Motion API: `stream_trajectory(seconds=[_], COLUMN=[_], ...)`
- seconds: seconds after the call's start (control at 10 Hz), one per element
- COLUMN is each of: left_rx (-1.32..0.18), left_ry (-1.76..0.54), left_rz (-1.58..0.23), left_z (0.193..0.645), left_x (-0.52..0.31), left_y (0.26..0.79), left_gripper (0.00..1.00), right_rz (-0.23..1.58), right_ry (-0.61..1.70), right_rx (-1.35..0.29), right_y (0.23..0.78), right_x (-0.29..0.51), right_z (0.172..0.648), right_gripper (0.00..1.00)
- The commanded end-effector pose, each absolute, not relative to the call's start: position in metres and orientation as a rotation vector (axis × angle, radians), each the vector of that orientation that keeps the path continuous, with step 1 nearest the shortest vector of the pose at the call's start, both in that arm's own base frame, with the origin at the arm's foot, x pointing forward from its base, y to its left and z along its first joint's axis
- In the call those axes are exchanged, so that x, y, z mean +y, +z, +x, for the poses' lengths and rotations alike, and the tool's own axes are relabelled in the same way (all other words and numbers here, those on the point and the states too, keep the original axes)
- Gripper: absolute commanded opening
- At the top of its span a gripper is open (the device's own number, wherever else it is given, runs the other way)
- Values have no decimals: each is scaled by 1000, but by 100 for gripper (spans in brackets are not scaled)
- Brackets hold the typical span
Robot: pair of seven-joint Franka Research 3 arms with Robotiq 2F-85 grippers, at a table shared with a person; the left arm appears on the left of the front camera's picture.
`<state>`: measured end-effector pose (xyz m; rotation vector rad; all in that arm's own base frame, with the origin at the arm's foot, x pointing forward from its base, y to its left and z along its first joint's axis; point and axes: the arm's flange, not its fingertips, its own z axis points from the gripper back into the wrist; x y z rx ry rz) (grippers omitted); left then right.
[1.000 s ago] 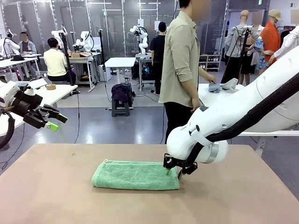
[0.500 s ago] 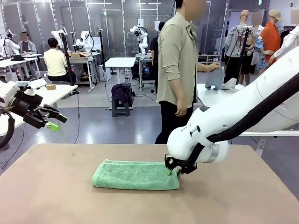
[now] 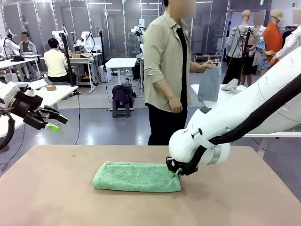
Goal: Fold the towels and place them in the basket.
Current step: When a person lays out a Towel with hook on the table, fold it in half twice.
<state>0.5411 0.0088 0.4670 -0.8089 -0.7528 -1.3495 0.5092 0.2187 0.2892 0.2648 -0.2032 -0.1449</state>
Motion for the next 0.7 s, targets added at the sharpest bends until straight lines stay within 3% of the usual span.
stream_trajectory(seconds=[0.0,0.6], left_rx=[-737,-737], left_ry=[-1337,-1337], left_rz=[-808,-808], left_z=[542,542], left_x=[8,8], left_y=[470,470], left_gripper=[100,100], right_rz=[236,239], right_ry=[-191,-149], right_rx=[-191,-196], right_y=[290,306], right_x=[231,207], right_z=[514,535], right_gripper=[1,0])
